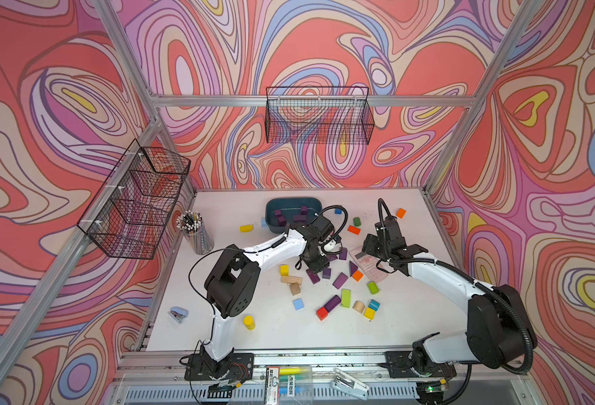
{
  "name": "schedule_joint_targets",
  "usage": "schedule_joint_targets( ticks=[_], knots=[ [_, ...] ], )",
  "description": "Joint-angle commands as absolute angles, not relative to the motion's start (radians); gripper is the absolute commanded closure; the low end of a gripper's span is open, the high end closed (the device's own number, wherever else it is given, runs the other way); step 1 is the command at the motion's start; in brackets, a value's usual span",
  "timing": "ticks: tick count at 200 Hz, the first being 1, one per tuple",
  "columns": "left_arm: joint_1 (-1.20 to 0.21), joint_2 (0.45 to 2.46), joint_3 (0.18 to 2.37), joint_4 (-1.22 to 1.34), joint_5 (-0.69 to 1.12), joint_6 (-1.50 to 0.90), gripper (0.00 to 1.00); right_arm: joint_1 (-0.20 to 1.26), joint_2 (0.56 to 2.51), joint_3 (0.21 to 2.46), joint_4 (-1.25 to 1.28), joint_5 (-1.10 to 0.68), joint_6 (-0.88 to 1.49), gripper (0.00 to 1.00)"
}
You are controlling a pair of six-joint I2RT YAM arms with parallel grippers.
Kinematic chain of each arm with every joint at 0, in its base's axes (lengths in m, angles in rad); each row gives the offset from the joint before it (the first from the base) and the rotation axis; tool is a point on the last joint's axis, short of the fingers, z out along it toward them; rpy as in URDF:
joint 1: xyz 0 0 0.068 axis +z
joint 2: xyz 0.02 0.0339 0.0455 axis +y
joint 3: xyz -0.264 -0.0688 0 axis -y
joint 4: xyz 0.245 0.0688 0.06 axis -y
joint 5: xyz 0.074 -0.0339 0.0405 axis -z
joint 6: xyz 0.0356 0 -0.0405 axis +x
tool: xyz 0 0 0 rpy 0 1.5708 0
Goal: Pick purple bricks into the storage bin
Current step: Pick up the building block from the center of the board.
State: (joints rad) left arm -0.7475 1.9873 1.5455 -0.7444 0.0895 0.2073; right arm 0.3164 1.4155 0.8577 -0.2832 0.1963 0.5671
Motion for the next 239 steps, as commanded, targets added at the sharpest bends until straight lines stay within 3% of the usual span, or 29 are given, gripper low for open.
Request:
schedule_joint_targets(
  ticks=[1, 49, 179, 239],
  knots=[
    [-0.753, 2.023, 1.580, -0.781, 0.094, 0.232, 0.44, 0.310, 1.388, 0.845, -0.288, 0.199, 0.575, 0.29],
    [-0.753, 2.067, 1.603, -0.787, 0.082, 0.242, 0.51, 0.310, 1.385, 0.847, -0.291, 0.204, 0.568, 0.29],
    [-0.752, 2.204, 1.707, -0.798, 0.087, 0.239, 0.54, 0.309, 1.391, 0.854, -0.290, 0.199, 0.561, 0.29],
    [-0.753, 2.233, 1.730, -0.791, 0.073, 0.233, 0.65, 0.308, 1.387, 0.851, -0.290, 0.200, 0.564, 0.29]
  ],
)
